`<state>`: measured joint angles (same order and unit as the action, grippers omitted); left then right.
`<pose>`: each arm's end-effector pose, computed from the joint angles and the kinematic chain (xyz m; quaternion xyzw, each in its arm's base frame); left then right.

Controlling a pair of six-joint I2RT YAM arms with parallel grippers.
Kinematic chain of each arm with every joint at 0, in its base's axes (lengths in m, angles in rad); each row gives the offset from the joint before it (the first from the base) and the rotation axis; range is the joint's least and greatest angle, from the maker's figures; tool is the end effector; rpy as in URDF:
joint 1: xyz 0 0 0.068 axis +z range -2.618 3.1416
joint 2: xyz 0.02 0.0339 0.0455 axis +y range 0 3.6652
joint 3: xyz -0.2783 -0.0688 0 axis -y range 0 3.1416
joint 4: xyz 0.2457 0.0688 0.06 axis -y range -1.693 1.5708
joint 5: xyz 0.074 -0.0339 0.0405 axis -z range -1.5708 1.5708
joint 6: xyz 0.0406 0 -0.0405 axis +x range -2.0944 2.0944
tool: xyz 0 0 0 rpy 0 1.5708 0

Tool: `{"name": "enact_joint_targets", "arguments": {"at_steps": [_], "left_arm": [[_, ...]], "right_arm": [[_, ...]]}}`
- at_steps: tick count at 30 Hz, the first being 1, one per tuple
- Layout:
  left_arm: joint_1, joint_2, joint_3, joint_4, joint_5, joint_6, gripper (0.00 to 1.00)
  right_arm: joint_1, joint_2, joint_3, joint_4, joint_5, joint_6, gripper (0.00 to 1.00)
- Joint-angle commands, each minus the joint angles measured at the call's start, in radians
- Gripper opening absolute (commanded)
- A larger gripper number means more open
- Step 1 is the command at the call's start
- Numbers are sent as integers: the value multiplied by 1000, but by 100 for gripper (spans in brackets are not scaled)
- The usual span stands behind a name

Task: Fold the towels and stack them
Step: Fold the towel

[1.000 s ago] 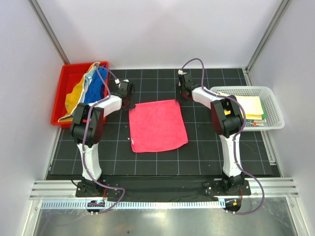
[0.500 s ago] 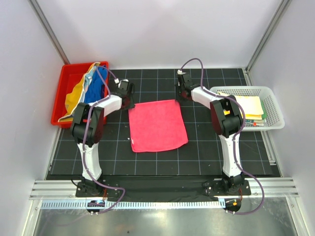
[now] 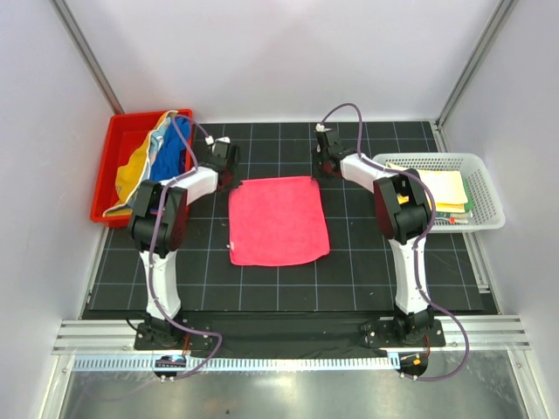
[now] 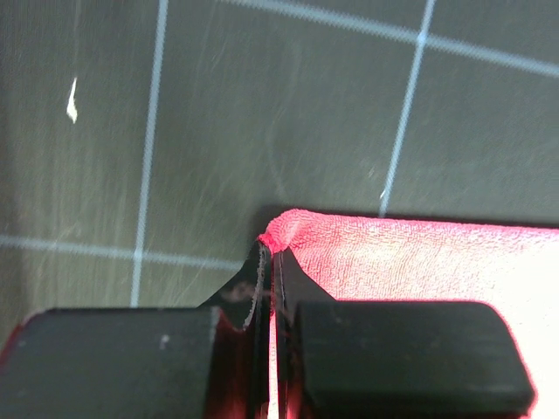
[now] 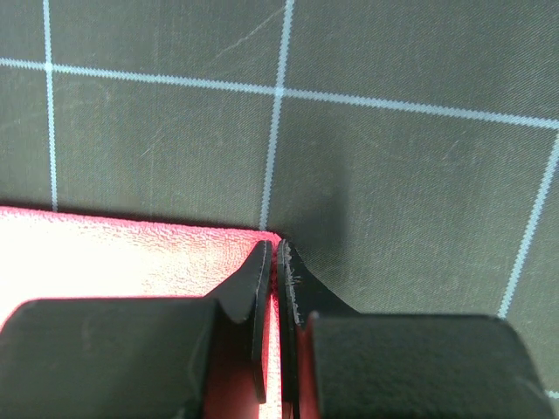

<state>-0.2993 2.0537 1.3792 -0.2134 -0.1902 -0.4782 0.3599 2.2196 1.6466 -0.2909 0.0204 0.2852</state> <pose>0.4327 -0.1255 0.1651 -0.1155 0.9314 -0.0435 0.3424 0.4697 0.1759 0.1653 -0.0315 0.9376 0.1006 0.3313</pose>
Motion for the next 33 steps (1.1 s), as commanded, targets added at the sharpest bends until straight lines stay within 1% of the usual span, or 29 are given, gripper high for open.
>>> {"name": "enact_joint_targets", "arguments": {"at_steps": [1, 4, 6, 8, 9, 11, 15, 19, 21, 25, 28, 30, 33], "left_arm": [[6, 56, 29, 101, 17, 21, 0], [9, 71, 63, 144, 9, 16, 0], [14, 80, 93, 195, 18, -2, 0], [17, 98, 116, 207, 32, -13, 0], [23, 105, 142, 253, 34, -19, 0], [31, 121, 165, 272, 43, -25, 0], [54, 126, 184, 382, 93, -45, 0], [69, 120, 196, 414, 182, -60, 0], [69, 106, 190, 411, 187, -62, 0], [69, 53, 94, 453, 224, -86, 0], [69, 4, 34, 479, 235, -102, 0], [69, -19, -31, 489, 245, -117, 0], [69, -94, -127, 516, 233, -132, 0]], "right_arm": [[-29, 29, 28, 19, 12, -23, 1], [-41, 41, 54, 45, 9, -23, 1], [-53, 49, 88, 62, 4, -23, 1], [-58, 63, 123, 73, -2, -27, 1], [-64, 69, 136, 88, 1, -35, 1], [-70, 83, 168, 111, -4, -41, 1], [-88, 78, 183, 171, -5, -41, 1], [-95, 51, 177, 202, -7, -44, 1], [-95, 20, 157, 213, -7, -43, 1], [-93, -57, 46, 257, -60, -24, 1], [-90, -121, -40, 286, -69, -12, 1], [-85, -158, -92, 326, -73, 3, 1], [-70, -239, -201, 355, -74, 16, 1]]}}
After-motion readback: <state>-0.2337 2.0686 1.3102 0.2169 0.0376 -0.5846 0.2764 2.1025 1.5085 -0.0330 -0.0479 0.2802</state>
